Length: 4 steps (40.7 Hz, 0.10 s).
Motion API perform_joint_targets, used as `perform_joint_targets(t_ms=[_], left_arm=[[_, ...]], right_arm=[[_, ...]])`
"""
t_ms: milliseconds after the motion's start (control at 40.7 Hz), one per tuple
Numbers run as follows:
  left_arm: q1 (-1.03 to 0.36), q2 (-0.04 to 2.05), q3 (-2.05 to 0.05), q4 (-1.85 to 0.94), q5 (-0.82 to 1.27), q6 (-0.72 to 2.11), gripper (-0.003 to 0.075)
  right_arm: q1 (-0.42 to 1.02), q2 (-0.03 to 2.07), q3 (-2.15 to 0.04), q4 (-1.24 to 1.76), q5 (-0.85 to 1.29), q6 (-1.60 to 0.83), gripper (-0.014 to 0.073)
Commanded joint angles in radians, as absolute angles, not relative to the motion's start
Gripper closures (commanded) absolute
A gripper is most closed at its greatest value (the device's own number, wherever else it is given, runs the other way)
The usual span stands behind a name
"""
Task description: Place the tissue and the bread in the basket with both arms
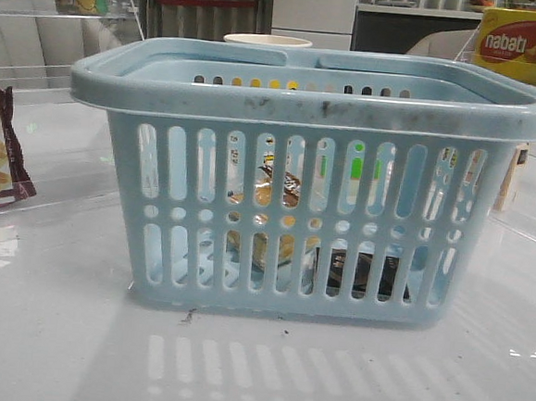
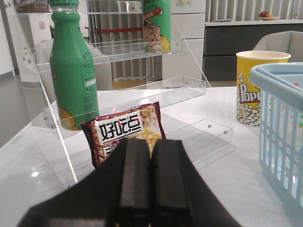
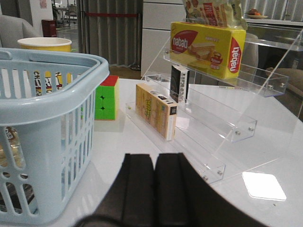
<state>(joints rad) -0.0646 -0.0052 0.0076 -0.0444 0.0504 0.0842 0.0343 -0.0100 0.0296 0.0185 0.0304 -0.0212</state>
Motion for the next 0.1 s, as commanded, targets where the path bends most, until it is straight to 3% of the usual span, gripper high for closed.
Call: perform_joint_targets(t_ms=[0, 74], left_arm=[[-0.065, -0.022, 0.006, -0.047, -0.035, 0.080, 0.0629], [-0.065, -0.022, 0.006, -0.047, -0.035, 0.080, 0.0629]], right_arm=[[0.041, -0.030, 0.030, 0.023, -0.064, -0.026, 0.0537], [0.041, -0.030, 0.030, 0.023, -0.063, -0.026, 0.0537]])
